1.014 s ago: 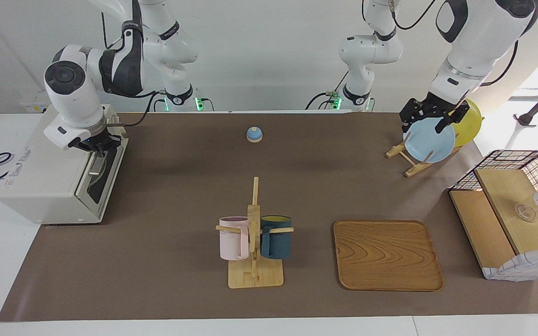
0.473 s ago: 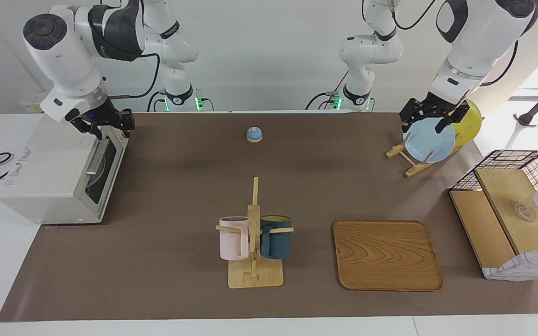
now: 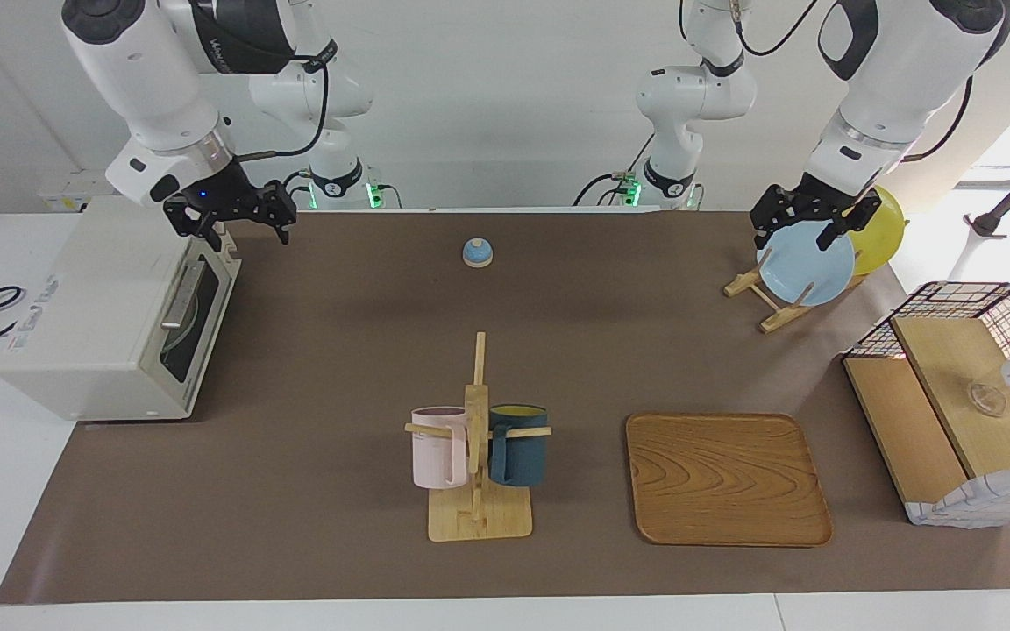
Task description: Put corn in oven
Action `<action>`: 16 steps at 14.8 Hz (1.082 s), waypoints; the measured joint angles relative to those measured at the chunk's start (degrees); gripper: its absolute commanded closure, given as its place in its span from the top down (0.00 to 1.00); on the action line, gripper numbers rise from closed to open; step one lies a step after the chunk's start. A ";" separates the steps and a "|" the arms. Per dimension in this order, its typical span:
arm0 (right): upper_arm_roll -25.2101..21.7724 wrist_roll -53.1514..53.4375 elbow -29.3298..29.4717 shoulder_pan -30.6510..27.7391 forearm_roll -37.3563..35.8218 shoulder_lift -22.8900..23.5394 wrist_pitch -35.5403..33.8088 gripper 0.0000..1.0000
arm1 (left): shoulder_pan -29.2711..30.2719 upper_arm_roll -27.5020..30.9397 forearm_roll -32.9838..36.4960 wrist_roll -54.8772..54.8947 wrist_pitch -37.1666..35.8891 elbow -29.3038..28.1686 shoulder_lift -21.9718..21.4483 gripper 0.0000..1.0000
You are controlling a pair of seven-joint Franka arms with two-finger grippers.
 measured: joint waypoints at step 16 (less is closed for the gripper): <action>-0.46 0.13 3.07 -0.34 -0.01 2.04 -0.47 1.00 | 0.00 0.00 0.00 0.00 0.00 0.00 0.00 1.00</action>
